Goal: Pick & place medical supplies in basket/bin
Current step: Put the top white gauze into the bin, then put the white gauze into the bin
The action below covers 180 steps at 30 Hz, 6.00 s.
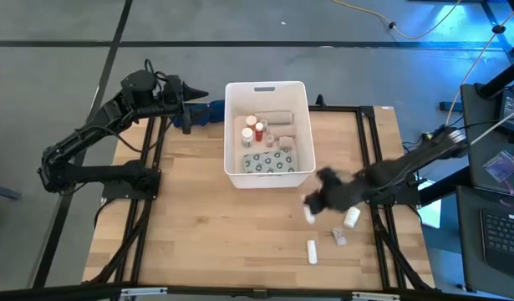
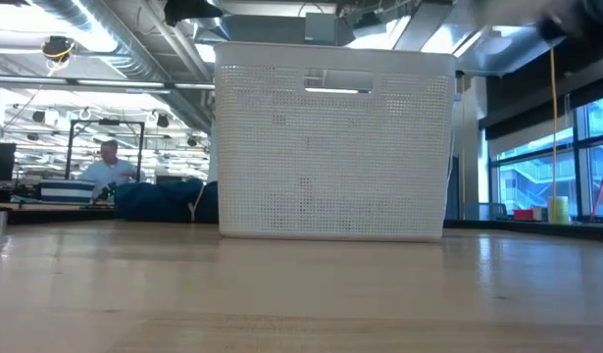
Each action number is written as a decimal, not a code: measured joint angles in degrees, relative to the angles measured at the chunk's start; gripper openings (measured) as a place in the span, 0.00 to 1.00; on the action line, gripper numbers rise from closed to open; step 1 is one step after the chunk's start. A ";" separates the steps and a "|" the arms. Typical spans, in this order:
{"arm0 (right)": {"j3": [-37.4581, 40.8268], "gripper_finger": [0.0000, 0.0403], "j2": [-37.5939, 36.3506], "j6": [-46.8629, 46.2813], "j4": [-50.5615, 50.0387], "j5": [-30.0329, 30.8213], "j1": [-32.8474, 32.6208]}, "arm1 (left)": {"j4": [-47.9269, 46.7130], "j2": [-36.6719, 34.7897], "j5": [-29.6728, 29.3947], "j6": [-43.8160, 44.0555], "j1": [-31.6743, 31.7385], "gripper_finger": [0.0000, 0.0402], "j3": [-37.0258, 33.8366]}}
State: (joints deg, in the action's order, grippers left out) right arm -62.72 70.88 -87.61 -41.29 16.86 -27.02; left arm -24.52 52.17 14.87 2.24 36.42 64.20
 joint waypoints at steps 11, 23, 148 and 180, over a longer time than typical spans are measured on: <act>-25.40 0.08 -2.19 62.85 -0.34 10.16 23.34 | 0.55 0.01 -0.34 0.00 0.00 0.65 0.00; -41.94 0.08 24.26 104.76 -11.72 -9.14 51.22 | 0.35 0.01 -0.31 1.27 0.00 0.65 0.00; 5.32 0.13 31.27 -16.07 10.91 -26.67 -5.30 | -2.34 -0.01 0.00 0.00 0.00 0.65 0.02; -39.24 0.09 18.81 93.89 -10.46 -10.46 42.97 | -2.22 -0.01 -0.33 -0.02 0.00 0.65 0.02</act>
State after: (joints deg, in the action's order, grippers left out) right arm -101.96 89.68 6.27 -51.76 6.40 15.95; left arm -26.73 52.16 14.55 2.22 36.42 64.23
